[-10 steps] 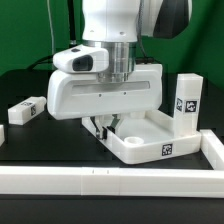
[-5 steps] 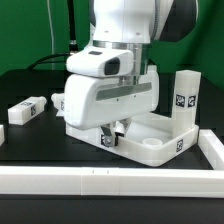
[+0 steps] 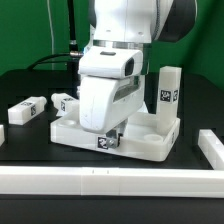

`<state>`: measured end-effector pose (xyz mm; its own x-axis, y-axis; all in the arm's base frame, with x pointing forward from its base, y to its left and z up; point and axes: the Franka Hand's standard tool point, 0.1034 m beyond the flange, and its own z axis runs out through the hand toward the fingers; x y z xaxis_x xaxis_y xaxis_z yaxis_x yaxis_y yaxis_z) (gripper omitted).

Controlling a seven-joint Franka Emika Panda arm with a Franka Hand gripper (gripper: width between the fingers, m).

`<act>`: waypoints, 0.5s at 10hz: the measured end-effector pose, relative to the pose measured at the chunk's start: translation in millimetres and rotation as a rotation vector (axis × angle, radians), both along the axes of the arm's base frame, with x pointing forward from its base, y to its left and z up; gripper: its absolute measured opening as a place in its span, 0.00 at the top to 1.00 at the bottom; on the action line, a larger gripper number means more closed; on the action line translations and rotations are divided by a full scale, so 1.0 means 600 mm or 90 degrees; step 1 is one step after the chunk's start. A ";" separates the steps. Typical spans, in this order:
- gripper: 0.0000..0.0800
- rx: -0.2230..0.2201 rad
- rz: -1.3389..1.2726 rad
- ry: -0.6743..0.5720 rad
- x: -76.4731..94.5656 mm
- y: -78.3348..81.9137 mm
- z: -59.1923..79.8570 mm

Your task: Assemble desk

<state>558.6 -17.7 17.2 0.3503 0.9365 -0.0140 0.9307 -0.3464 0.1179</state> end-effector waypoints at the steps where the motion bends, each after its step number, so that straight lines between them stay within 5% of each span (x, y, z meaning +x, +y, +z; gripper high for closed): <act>1: 0.92 -0.008 0.062 -0.001 0.010 0.011 0.001; 5: 0.92 -0.034 0.212 0.011 0.047 0.043 0.006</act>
Offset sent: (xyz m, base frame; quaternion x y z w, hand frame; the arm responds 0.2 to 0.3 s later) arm 0.0307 0.0285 0.0000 -0.0026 0.0104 -0.2396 0.9708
